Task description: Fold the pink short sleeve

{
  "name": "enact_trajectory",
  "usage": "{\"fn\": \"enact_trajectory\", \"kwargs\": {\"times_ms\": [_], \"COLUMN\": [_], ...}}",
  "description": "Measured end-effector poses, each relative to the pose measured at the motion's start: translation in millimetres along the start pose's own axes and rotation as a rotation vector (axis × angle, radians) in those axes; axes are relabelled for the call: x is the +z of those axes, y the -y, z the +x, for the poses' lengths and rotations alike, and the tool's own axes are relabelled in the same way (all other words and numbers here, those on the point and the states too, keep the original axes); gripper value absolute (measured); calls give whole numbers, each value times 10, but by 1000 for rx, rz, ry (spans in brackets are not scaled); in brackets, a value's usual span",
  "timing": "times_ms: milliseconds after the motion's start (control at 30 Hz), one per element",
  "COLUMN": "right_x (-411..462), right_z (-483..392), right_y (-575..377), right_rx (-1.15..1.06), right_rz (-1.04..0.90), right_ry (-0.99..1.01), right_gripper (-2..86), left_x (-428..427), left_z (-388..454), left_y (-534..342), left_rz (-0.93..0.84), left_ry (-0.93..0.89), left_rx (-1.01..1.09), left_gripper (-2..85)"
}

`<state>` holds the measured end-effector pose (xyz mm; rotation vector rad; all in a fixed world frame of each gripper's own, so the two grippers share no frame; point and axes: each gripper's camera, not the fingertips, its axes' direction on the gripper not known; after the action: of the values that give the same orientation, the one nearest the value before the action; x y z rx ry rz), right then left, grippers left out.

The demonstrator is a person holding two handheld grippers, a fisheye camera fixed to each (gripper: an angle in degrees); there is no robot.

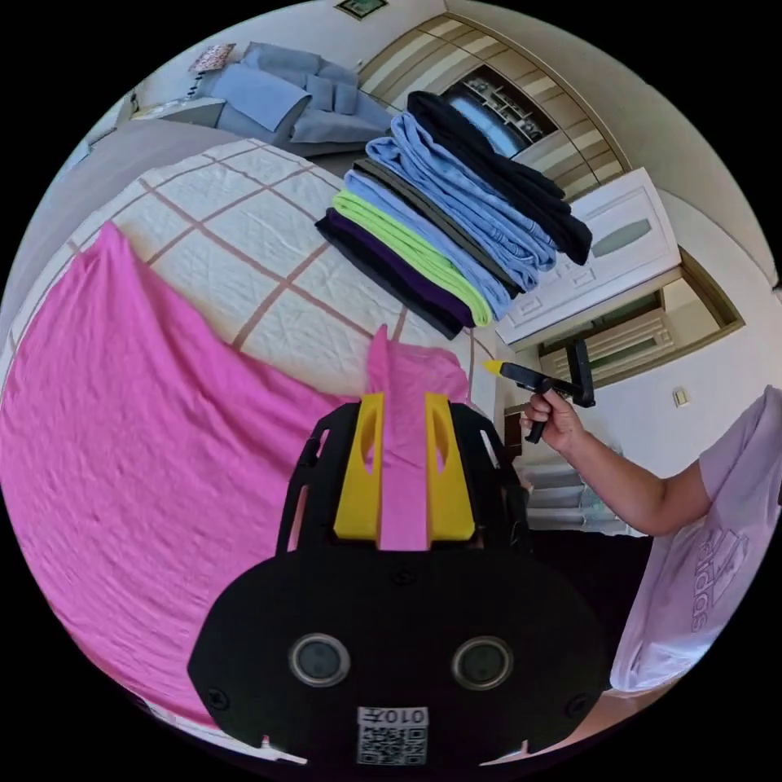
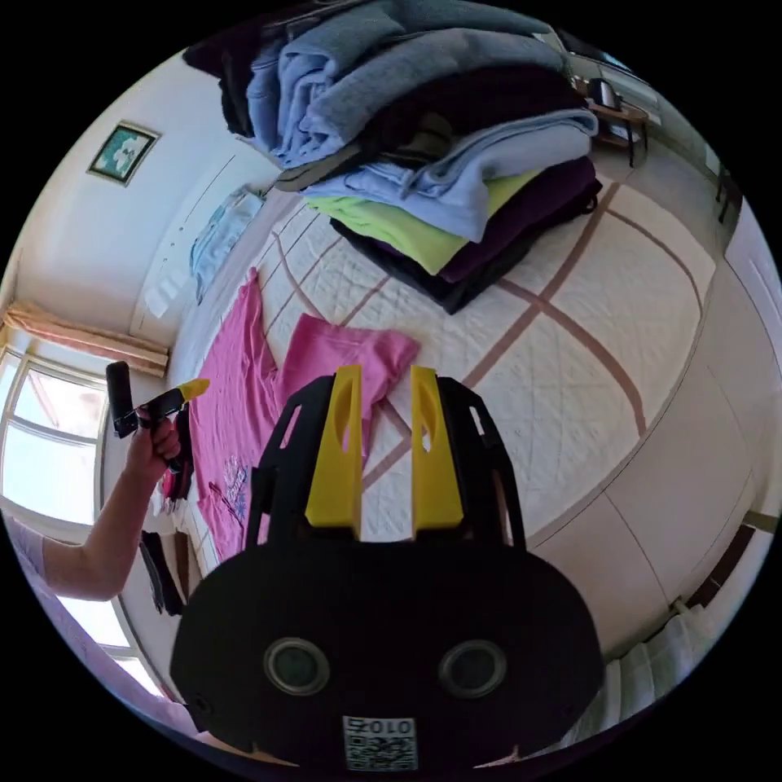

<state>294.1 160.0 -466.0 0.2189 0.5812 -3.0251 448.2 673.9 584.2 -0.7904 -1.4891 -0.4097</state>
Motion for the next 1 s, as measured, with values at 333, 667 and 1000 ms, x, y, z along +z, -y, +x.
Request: {"fn": "enact_trajectory", "kwargs": {"times_ms": [333,667,1000], "right_x": [275,-313,182], "right_z": [553,36,-2118], "right_y": [34,-267,-1325], "right_rx": [224,-15,-728], "right_rz": [-41,114,-41], "right_ry": [180,126,-327], "right_gripper": [51,38,37], "left_x": [1553,1740,1218], "left_z": [-622,-1080,-1855], "left_y": [1913,2329,2151], "left_rz": [-417,-431,-282], "left_ry": [-129,-334,-492], "left_rx": [77,298,500], "left_gripper": [29,0,-1]}}
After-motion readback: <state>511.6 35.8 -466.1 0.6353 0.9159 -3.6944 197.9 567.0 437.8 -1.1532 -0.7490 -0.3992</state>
